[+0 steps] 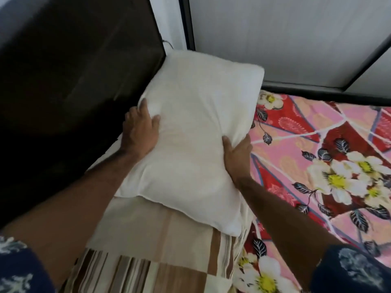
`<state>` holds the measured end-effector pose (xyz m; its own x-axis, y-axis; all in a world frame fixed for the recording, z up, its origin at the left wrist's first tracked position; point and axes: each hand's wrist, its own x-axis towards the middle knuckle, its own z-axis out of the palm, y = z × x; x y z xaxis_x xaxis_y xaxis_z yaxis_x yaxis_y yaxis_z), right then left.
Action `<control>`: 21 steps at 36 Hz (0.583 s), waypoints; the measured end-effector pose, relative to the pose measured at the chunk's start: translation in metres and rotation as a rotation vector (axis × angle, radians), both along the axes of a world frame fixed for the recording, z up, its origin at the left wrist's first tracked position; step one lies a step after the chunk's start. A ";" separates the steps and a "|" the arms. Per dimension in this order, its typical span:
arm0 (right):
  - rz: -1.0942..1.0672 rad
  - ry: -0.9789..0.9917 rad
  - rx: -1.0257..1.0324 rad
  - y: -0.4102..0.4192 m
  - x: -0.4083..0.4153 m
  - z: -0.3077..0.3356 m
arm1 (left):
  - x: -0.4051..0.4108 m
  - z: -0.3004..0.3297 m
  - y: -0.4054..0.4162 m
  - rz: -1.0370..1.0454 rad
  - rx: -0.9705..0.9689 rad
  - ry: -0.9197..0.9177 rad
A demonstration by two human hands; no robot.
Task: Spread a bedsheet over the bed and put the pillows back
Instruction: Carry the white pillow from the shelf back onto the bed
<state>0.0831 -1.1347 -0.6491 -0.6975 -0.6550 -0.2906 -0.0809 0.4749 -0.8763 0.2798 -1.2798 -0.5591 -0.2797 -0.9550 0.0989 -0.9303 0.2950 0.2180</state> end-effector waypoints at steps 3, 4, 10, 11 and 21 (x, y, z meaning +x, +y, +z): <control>-0.015 0.097 -0.007 -0.007 0.003 -0.007 | 0.010 -0.017 -0.003 -0.034 -0.072 0.023; -0.016 0.086 -0.018 -0.008 0.003 -0.007 | 0.010 -0.016 -0.005 -0.047 -0.081 0.041; -0.019 0.124 -0.184 -0.031 0.003 0.012 | -0.001 0.015 -0.027 -0.165 -0.206 0.177; -0.020 0.122 -0.186 -0.035 0.002 0.013 | -0.003 0.019 -0.030 -0.176 -0.223 0.182; 0.024 0.087 0.103 -0.029 -0.011 0.012 | 0.005 -0.001 0.004 -0.240 -0.059 -0.054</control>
